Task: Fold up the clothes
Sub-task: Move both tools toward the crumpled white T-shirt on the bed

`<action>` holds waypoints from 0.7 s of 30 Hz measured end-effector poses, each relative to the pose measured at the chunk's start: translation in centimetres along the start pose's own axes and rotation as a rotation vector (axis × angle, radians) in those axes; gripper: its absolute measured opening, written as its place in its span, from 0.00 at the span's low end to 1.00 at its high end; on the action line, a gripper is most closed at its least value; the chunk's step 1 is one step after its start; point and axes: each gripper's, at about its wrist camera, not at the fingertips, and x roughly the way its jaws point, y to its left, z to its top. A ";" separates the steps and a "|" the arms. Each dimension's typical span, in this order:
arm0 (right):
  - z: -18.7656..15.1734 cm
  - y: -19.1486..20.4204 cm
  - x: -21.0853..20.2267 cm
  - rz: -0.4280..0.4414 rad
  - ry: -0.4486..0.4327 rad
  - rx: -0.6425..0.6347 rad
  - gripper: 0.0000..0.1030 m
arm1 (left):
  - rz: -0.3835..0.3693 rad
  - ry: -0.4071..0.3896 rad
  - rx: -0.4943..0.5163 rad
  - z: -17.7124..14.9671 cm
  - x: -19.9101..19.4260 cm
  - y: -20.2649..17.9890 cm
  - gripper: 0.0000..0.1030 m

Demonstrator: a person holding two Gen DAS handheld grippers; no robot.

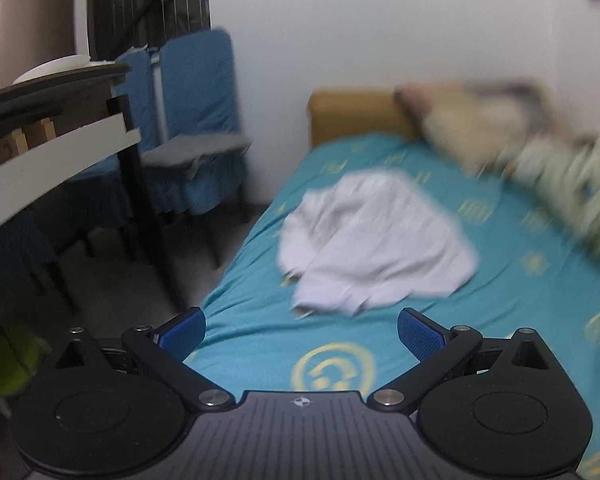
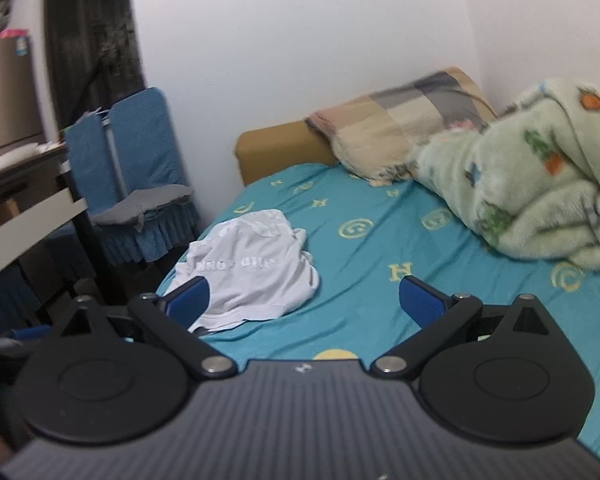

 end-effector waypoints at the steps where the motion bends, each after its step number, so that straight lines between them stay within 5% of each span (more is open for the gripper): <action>1: -0.2 0.0 0.2 -0.004 0.005 0.002 1.00 | 0.003 0.033 0.002 0.0 1.3 -0.1 1.00; 6: -1.3 0.0 1.9 -0.016 0.034 -0.005 0.96 | -0.081 0.148 -0.041 0.2 7.8 -0.4 0.93; 11: -2.8 0.0 5.3 -0.031 0.038 -0.071 0.83 | -0.082 0.110 0.096 0.4 12.7 -2.8 0.84; 15: -4.0 -0.4 8.2 -0.032 0.022 -0.109 0.82 | -0.109 0.116 0.095 0.5 15.7 -3.2 0.79; 17: -4.6 -0.7 9.4 -0.028 0.024 -0.110 0.82 | -0.105 0.104 0.114 0.6 16.8 -3.2 0.66; 21: -5.5 -1.2 11.1 -0.009 0.021 -0.100 0.82 | -0.127 0.070 0.108 1.5 17.2 -2.3 0.20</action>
